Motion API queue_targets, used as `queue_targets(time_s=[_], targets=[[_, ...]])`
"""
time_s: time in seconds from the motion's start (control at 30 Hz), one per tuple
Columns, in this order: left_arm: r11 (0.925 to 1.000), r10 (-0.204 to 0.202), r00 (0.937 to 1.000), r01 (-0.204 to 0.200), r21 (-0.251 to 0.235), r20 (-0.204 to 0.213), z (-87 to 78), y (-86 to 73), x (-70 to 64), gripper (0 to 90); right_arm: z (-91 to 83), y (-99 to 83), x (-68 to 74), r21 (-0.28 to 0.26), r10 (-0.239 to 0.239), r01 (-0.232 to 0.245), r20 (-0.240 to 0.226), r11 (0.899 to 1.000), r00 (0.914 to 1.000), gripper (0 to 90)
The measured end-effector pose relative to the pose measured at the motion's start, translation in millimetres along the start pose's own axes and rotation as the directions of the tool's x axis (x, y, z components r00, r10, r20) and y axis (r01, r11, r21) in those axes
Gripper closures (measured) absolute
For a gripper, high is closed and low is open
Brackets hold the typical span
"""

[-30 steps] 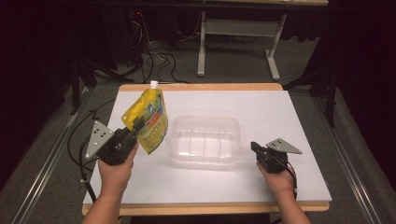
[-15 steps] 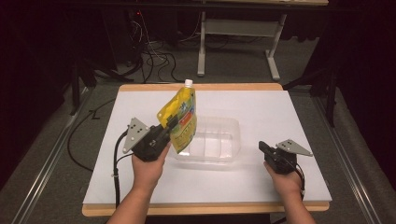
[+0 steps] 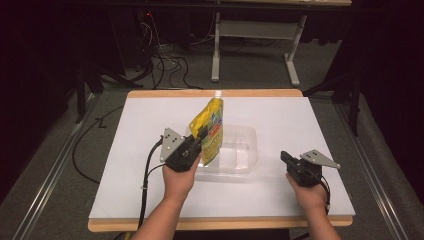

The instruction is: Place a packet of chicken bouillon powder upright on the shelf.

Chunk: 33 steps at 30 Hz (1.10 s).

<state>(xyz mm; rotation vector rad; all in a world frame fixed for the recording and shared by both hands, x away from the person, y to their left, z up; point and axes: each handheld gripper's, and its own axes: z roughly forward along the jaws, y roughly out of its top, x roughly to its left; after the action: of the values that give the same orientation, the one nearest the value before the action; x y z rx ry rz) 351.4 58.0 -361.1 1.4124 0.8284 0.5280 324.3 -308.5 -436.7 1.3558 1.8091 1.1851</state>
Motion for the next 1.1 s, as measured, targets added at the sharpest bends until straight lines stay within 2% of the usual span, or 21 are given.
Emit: queue_targets(time_s=[0.7, 0.87, 1.1], targets=[[0.9997, 0.023, 0.9972, -0.023, 0.004, -0.071, -2.0, -5.4, 11.6, 90.0, 1.6, -1.0, 1.8, 0.006, -0.01, 0.01, 0.0, 1.0, 1.0, 89.7], [0.9996, 0.028, 0.9969, -0.028, 0.007, -0.073, -1.6, -6.0, 11.5, 90.0, 2.1, -1.2, 1.8, 0.009, -0.011, 0.011, 0.0, 1.0, 0.9999, 89.7], [0.9982, 0.057, 0.9967, -0.055, 0.024, -0.059, 6.9, -9.0, 8.2, 90.0, 1.7, -1.3, 2.3, 0.008, -0.014, 0.014, 0.001, 1.0, 0.9999, 89.6]])
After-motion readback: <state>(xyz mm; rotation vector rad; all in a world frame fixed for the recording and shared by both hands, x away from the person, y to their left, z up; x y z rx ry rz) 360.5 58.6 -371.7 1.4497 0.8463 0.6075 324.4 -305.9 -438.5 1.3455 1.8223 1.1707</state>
